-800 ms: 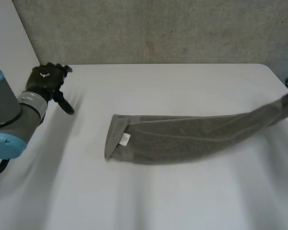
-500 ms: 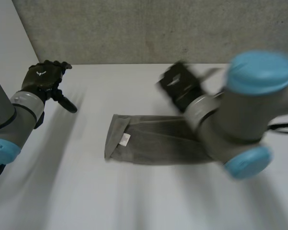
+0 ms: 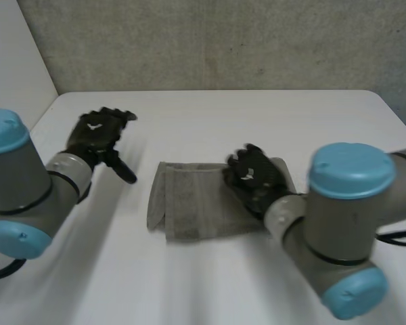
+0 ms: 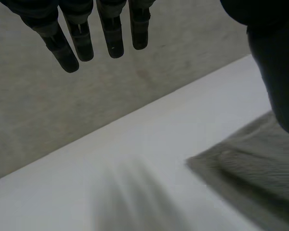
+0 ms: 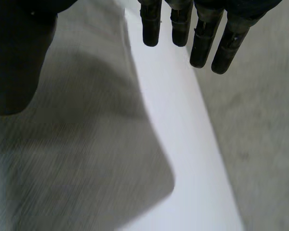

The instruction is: Fold the towel.

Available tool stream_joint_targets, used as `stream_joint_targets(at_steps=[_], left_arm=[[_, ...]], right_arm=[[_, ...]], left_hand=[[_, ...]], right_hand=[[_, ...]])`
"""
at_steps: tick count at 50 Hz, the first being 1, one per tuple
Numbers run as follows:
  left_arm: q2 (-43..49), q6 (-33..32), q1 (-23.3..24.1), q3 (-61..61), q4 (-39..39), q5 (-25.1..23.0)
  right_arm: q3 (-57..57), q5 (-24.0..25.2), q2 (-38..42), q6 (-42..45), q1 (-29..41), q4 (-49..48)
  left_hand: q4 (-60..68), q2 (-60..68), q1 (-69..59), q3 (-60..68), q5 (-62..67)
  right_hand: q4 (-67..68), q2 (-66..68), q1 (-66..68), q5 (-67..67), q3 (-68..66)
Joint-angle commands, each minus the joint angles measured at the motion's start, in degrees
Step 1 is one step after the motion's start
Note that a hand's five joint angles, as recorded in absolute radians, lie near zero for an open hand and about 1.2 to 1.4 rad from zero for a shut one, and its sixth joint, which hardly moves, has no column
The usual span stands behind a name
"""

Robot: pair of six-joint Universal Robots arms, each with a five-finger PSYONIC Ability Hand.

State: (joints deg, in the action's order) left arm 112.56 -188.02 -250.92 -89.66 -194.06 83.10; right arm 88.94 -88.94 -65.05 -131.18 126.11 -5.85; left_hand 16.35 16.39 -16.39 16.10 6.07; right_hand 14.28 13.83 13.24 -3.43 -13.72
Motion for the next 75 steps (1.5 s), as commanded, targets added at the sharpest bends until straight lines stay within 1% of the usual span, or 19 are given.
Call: stream_joint_targets(at_steps=[1, 7, 9, 10, 11, 12, 13, 16, 23, 25, 31, 40, 42, 44, 49, 58, 62, 69, 75], left_arm=[[0.03, -0.15, 6.05, -2.01, 0.08, -3.12], [0.21, -0.59, 10.80, -4.74, -0.62, -4.35], [0.21, -0.68, 11.06, -5.26, -1.32, -4.35], [0.21, -0.68, 11.15, -5.61, -1.93, -4.26], [0.12, -0.68, 11.06, -5.88, -2.37, -4.26], [0.12, -0.68, 11.06, -5.88, -2.38, -4.26], [-0.06, -0.68, 10.98, -6.14, -2.46, -4.26], [-0.23, -0.51, 10.63, -6.05, -2.55, -4.00], [-2.61, -0.24, 7.99, -5.88, -2.64, -3.73], [-3.66, -0.07, 7.20, -5.79, -2.73, -3.73], [-7.62, 1.16, 3.77, -5.26, -2.99, -3.64], [-8.67, 4.33, 0.87, -5.00, -3.26, -1.98], [-8.58, 4.33, 0.87, -5.00, -3.26, -1.89], [-8.58, 4.33, 0.87, -5.09, -3.26, -1.89], [-8.41, 4.42, 0.78, -4.83, -3.34, -1.89], [-6.03, 4.77, 2.63, -1.40, -3.87, -1.62], [-2.53, 6.87, 7.00, 2.63, -3.78, -1.45], [3.46, 9.87, 11.33, 6.69, -3.17, 0.40], [9.16, 9.60, 14.75, 7.22, -2.91, 3.99]], right_arm=[[11.42, 2.79, -1.49, -3.46, -11.13, -0.65], [14.24, 7.46, -1.40, -3.56, -16.34, -2.15], [14.42, 7.99, -0.87, -3.29, -18.26, -4.86], [14.42, 7.99, -0.87, -3.29, -18.27, -4.87], [14.25, 7.90, -0.87, -3.20, -18.53, -6.00], [14.24, 7.90, -0.87, -3.20, -18.53, -6.01], [13.72, 7.90, -1.05, -3.38, -18.62, -7.23], [12.15, 7.20, -1.57, -3.90, -17.75, -9.52], [4.14, 4.56, -2.98, -4.26, -13.70, -10.67], [-0.41, 5.26, -2.02, -3.56, -6.62, -10.24], [-6.67, 6.23, 3.70, -0.92, 2.47, -9.44], [-8.43, 14.58, 11.87, 12.87, 11.96, -6.37], [-8.08, 14.40, 11.96, 13.41, 11.97, -6.28], [-6.94, 14.40, 10.65, 12.45, 11.18, -6.45], [-3.52, 14.67, 5.74, 8.50, 11.09, -6.98], [2.73, 14.58, -3.68, -2.76, 5.72, -7.77], [2.91, 14.05, -7.54, -11.44, 0.82, -7.69], [0.53, 12.29, -7.99, -23.68, -6.67, -5.66], [-4.72, 10.89, -1.33, -32.02, -9.04, 1.09]], left_hand=[[0.26, 0.21, -0.22, 0.50, 0.54], [0.26, 0.21, -0.22, 0.50, 0.54], [0.26, 0.21, -0.22, 0.50, 0.54], [0.26, 0.21, -0.22, 0.50, 0.54], [0.26, 0.21, -0.22, 0.50, 0.54], [0.26, 0.21, -0.22, 0.50, 0.54], [0.26, 0.21, -0.22, 0.50, 0.54], [0.09, 0.05, -0.05, 0.33, 0.37], [0.26, 0.21, -0.22, 0.50, 0.54], [0.26, 0.21, -0.22, 0.50, 0.54], [0.09, 0.05, -0.05, 0.33, 0.37], [-0.08, -0.12, 0.12, 0.17, 0.20], [-0.08, -0.12, 0.12, 0.17, 0.20], [-0.25, -0.29, 0.29, 0.00, 0.03], [-0.24, -0.29, 0.28, 0.00, 0.03], [-0.08, -0.12, 0.12, 0.17, 0.20], [-0.08, -0.12, 0.12, 0.17, 0.20], [0.09, 0.05, -0.05, 0.33, 0.37], [0.26, 0.21, -0.22, 0.50, 0.53]], right_hand=[[-4.28, -3.83, -3.24, 3.43, 3.72], [4.72, 5.16, 5.75, -5.57, -5.28], [29.80, 30.25, 30.84, -30.66, -30.37], [29.95, 30.40, 30.99, -30.80, -30.51], [46.93, 47.38, 47.97, -47.79, -47.50], [47.10, 47.55, 48.14, -47.96, -47.67], [64.42, 64.87, 65.46, -65.28, -64.99], [65.72, 66.17, 66.76, -66.57, -66.28], [65.72, 66.17, 66.76, -66.57, -66.28], [65.72, 66.17, 66.76, -66.57, -66.28], [65.72, 66.17, 66.76, -66.57, -66.28], [65.72, 66.17, 66.76, -66.57, -66.28], [60.39, 60.84, 61.43, -61.25, -60.96], [18.86, 19.31, 19.90, -19.71, -19.42], [-0.78, -0.33, 0.26, -0.08, 0.22], [-4.28, -3.83, -3.24, 3.43, 3.72], [-4.28, -3.83, -3.24, 3.43, 3.72], [-4.28, -3.83, -3.24, 3.43, 3.72], [-4.28, -3.83, -3.24, 3.43, 3.72]])
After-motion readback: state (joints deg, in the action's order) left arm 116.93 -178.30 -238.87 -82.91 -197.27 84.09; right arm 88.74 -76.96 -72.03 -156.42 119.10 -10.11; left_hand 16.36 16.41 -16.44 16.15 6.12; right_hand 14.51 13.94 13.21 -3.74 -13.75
